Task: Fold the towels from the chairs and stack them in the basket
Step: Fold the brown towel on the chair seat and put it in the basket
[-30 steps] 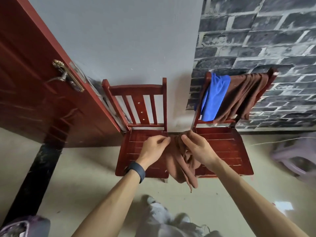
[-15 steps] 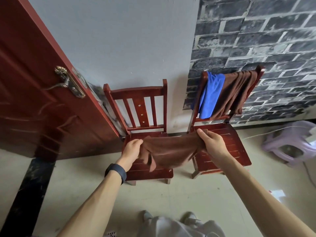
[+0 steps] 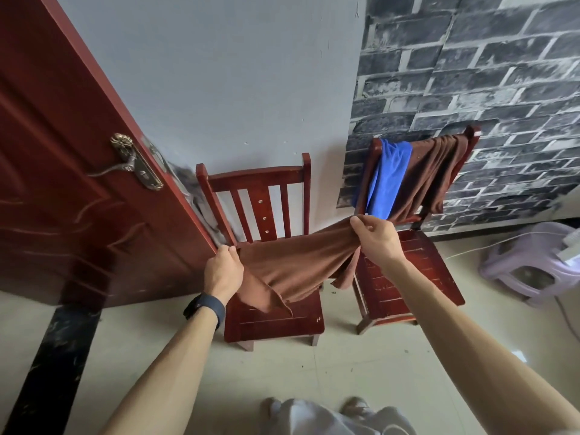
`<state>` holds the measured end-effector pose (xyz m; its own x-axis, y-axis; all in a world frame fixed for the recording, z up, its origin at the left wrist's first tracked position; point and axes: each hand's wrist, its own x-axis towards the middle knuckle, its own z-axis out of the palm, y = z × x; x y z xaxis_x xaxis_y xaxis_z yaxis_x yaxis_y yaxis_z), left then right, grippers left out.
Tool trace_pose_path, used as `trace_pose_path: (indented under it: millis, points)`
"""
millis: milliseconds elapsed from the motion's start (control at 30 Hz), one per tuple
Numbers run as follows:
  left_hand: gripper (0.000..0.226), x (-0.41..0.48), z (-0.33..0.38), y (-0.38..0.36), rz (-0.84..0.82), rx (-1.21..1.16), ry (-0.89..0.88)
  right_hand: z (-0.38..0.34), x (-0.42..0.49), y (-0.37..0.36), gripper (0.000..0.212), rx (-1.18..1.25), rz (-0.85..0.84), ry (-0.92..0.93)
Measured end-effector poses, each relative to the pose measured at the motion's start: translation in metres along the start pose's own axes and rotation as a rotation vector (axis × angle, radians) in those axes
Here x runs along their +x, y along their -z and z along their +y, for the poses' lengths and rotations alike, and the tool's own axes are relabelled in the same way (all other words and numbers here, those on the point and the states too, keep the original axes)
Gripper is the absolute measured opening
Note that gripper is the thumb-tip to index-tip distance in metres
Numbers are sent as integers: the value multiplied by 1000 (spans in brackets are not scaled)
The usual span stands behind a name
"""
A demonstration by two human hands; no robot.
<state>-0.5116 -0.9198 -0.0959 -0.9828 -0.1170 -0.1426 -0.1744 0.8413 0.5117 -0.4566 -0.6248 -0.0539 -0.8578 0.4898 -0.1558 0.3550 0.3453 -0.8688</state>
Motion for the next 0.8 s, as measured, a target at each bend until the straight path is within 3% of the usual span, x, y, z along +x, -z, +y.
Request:
trace_pose_path:
  millis: [100,200,267,400,433,500,600,700,800]
  points:
    - [36,-8,-10,8,-61,401,-135,-7,2,1,26,-49,-11,38]
    - [37,-5,-28,11,-136,466,-94,-7,9,7,26,-126,1,34]
    - [39,-1,-37,10,-97,192,79,1,19,12,28,-162,-37,-73]
    - [40,14,-38,10,-93,-728,508,16,22,19,17,149,-384,-375]
    - [36,15,-35,12,-94,-877,571,20,21,19,14,171,-442,-386]
    - [39,13,-32,18,-142,-956,604,31,21,17,14,201,-512,-382]
    - [45,13,-40,23,-247,-768,478,42,22,12,20,-52,-558,-272]
    - [34,18,-60,27,-183,-393,333,43,21,4,20,-428,-427,-99]
    - [47,20,-76,32,-143,-180,298,42,21,-5,19,-491,-301,-58]
